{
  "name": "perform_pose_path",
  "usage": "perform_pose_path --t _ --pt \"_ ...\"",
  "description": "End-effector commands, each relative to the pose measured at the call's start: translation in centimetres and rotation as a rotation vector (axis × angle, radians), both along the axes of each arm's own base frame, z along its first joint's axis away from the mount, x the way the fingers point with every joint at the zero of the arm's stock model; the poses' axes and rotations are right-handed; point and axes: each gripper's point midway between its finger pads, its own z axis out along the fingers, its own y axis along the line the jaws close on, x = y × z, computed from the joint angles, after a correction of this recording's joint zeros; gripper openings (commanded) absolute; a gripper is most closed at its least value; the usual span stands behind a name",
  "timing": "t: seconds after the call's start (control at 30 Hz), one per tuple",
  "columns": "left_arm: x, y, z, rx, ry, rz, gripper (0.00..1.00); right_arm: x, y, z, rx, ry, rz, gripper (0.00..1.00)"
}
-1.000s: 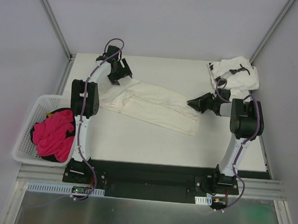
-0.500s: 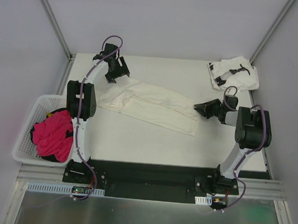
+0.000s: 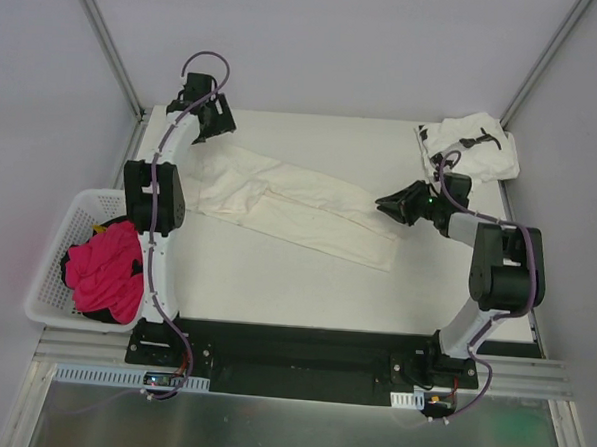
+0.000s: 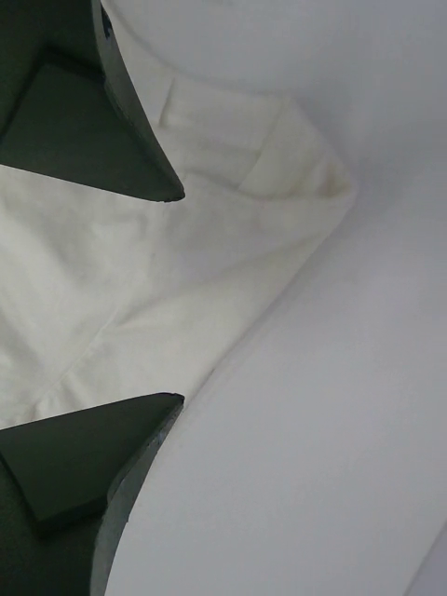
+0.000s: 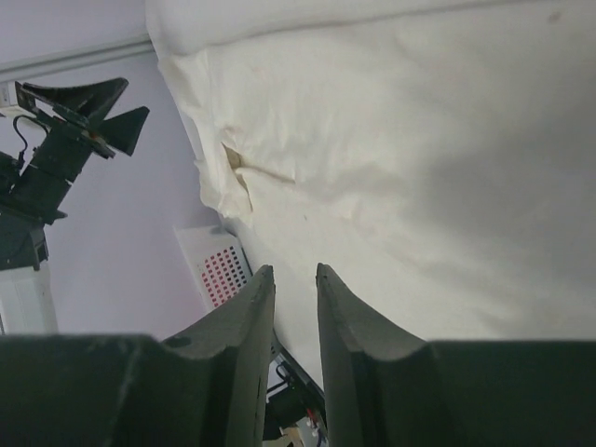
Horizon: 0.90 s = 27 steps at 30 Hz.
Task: Fold and stack the t-shirts
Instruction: Rotate the tshirt 90 degrees
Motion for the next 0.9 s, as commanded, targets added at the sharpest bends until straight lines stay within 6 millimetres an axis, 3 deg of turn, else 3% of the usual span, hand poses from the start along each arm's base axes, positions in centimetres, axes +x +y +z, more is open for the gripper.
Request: perform_pose_path --t 0.0,0.27,0.47,0.53,0.87 --pt "2.4 6.0 0.1 0.095 -0.05 0.176 0.83 -2.0 0.7 2.9 0.026 -0.07 0.034 0.28" --pt "0.9 6.1 -3.4 0.102 0.06 0.186 0.85 -3.9 0.8 6.5 0.048 -0.137 0.032 0.28" --pt "-0.6 5.8 -4.4 0.106 0.152 0.164 0.84 -3.8 0.6 8.0 0.056 -0.162 0.014 0.28" --pt "-0.3 5.6 -3.6 0.097 0.153 0.153 0.83 -3.8 0.4 8.7 0.064 -0.172 0.002 0.28" --pt "-2.8 5.7 -5.2 0.107 0.266 0.161 0.65 -3.4 -1.7 12.9 0.084 -0.254 -0.075 0.29"
